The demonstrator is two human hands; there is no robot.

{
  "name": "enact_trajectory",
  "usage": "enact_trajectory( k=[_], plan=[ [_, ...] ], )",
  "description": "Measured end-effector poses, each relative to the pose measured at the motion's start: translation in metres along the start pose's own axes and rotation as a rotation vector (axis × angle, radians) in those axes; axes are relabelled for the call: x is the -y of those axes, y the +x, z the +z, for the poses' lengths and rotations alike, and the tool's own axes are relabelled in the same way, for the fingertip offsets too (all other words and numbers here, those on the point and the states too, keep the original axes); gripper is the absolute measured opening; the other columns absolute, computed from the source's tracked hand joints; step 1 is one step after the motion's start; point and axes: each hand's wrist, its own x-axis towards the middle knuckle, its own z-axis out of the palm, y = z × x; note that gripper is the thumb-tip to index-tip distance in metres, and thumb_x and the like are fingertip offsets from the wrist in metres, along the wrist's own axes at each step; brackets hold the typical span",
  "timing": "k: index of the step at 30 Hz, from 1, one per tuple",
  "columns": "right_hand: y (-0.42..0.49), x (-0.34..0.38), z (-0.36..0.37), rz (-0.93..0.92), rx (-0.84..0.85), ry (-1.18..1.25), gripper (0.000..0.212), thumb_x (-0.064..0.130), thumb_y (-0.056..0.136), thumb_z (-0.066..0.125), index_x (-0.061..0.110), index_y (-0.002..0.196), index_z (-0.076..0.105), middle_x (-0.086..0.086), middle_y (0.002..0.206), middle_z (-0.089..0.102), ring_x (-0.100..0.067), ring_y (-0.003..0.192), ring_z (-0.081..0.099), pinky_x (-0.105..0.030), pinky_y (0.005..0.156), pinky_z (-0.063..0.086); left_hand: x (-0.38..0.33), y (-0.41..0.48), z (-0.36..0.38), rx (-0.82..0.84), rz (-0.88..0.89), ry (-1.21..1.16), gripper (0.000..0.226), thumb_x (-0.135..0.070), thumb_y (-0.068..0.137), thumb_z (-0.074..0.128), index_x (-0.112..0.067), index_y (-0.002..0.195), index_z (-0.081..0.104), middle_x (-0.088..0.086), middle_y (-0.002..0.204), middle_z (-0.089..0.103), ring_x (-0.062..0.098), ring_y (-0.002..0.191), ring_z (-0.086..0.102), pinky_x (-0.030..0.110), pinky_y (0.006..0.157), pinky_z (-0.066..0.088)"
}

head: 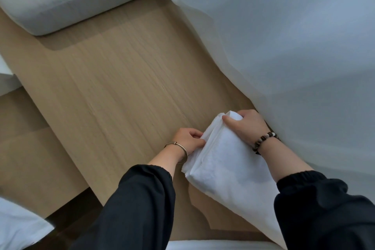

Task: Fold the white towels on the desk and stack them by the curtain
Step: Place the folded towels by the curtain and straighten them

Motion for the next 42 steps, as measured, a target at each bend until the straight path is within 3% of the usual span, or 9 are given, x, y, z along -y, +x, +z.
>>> enact_trajectory(
  k=[8, 18, 24, 35, 42],
  plan=[
    [0.003, -0.005, 0.003, 0.024, -0.044, 0.024, 0.046, 0.051, 0.077, 0.059, 0.016, 0.060, 0.035, 0.000, 0.057, 0.033, -0.017, 0.054, 0.034, -0.030, 0.055, 0.028, 0.004, 0.001, 0.005, -0.066, -0.015, -0.058, 0.018, -0.008, 0.070, 0.071, -0.026, 0.073, 0.074, -0.005, 0.077, 0.071, 0.013, 0.076, 0.066, 0.024, 0.064, 0.051],
    [0.000, -0.006, 0.009, 0.018, -0.167, -0.010, 0.046, 0.049, 0.075, 0.056, 0.019, 0.053, 0.029, 0.005, 0.049, 0.028, -0.016, 0.048, 0.032, -0.027, 0.050, 0.026, 0.001, 0.002, 0.005, -0.066, -0.021, -0.044, 0.023, -0.003, 0.070, 0.068, -0.025, 0.068, 0.072, -0.010, 0.060, 0.067, 0.004, 0.052, 0.057, 0.017, 0.050, 0.044],
    [0.000, -0.005, 0.008, 0.008, -0.180, -0.004, 0.044, 0.054, 0.067, 0.048, 0.018, 0.052, 0.027, 0.005, 0.048, 0.025, -0.016, 0.047, 0.029, -0.027, 0.050, 0.024, 0.000, 0.000, 0.005, -0.056, -0.002, -0.026, 0.022, 0.000, 0.072, 0.065, -0.020, 0.075, 0.073, -0.005, 0.067, 0.068, 0.005, 0.053, 0.057, 0.016, 0.049, 0.044],
    [0.002, -0.013, 0.010, -0.033, -0.210, -0.095, 0.047, 0.053, 0.076, 0.052, 0.018, 0.054, 0.029, 0.005, 0.050, 0.025, -0.015, 0.046, 0.028, -0.026, 0.048, 0.023, 0.003, -0.001, 0.007, -0.074, 0.006, -0.036, 0.020, 0.001, 0.073, 0.067, -0.019, 0.074, 0.073, -0.003, 0.068, 0.067, 0.010, 0.058, 0.057, 0.019, 0.051, 0.043],
    [0.016, -0.009, 0.013, 0.056, -0.177, -0.126, 0.045, 0.050, 0.079, 0.050, 0.017, 0.054, 0.032, 0.004, 0.051, 0.031, -0.014, 0.046, 0.031, -0.023, 0.049, 0.025, 0.001, -0.004, 0.008, -0.072, -0.015, -0.046, 0.017, -0.001, 0.076, 0.069, -0.018, 0.074, 0.073, -0.005, 0.062, 0.067, 0.011, 0.054, 0.057, 0.021, 0.051, 0.047]
  ],
)
